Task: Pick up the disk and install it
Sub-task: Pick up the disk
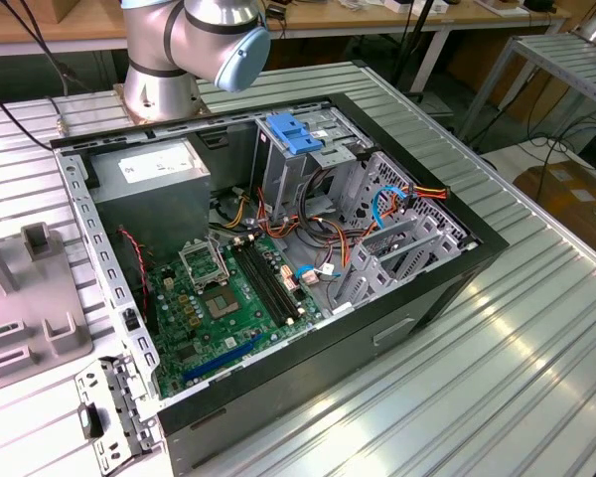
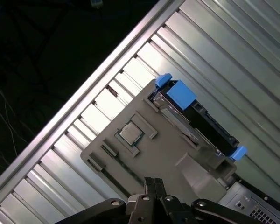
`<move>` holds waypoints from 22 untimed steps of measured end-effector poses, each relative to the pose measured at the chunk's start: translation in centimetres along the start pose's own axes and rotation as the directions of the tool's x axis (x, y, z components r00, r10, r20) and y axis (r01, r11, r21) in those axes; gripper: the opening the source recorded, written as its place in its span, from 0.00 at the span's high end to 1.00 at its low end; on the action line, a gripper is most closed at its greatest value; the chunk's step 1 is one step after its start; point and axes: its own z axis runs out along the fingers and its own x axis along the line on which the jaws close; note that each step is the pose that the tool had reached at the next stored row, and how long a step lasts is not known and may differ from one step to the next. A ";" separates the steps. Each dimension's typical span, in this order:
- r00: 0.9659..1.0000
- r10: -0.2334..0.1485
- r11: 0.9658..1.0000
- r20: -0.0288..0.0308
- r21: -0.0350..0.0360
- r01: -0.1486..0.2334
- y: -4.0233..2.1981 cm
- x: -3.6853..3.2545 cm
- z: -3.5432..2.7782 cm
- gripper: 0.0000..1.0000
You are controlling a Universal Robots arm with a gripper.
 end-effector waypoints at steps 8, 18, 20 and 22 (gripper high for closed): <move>0.999 -0.054 0.999 0.000 0.001 0.054 0.00 0.00 0.00 0.89; 0.993 -0.117 0.993 0.000 0.002 0.117 0.00 0.00 0.00 0.89; 0.991 -0.131 0.991 0.000 0.002 0.131 0.00 0.00 0.00 0.89; 0.990 -0.143 0.990 0.000 0.003 0.143 0.00 0.00 0.00 0.89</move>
